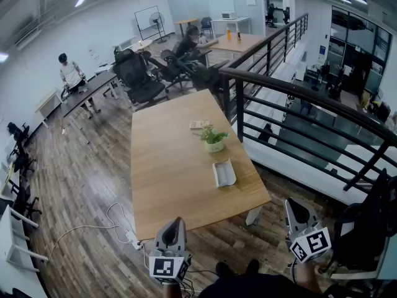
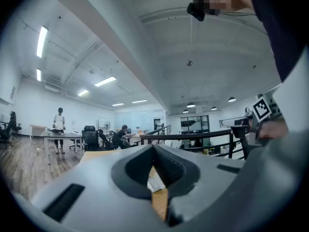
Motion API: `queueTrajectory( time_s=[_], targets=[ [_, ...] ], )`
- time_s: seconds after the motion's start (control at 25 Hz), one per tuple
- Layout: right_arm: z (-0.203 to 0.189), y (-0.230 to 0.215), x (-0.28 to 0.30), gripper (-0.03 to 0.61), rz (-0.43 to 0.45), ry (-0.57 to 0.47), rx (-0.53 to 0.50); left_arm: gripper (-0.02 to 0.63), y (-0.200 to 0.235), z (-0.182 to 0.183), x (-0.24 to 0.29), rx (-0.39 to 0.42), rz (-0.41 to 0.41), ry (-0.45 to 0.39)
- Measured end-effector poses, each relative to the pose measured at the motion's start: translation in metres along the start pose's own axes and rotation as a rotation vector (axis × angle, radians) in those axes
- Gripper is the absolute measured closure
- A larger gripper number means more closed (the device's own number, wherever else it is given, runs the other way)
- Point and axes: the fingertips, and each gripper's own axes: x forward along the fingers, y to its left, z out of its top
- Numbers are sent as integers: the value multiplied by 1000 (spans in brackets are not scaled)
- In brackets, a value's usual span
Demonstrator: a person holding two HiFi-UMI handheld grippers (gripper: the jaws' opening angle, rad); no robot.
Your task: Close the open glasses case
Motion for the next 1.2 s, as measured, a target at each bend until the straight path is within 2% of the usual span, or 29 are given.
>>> queueTrajectory(
  time_s=[0.24, 0.52, 0.68, 0.96, 1.2],
  targets=[
    [-1, 8, 1, 565, 7, 2, -10, 612, 0, 4, -5, -22, -3, 11],
    [4, 14, -4, 565, 15, 11, -16, 612, -2, 8, -10, 15, -14, 7],
    [-1, 15, -2, 565, 12, 42, -102, 612, -10, 12, -6, 38, -14, 10],
    [-7, -2, -5, 565, 40, 19, -80, 612, -25, 11, 6, 33, 62, 46],
    [-16, -21, -17, 564, 37, 0, -57, 612, -51, 11, 9, 25, 90, 85]
  ],
)
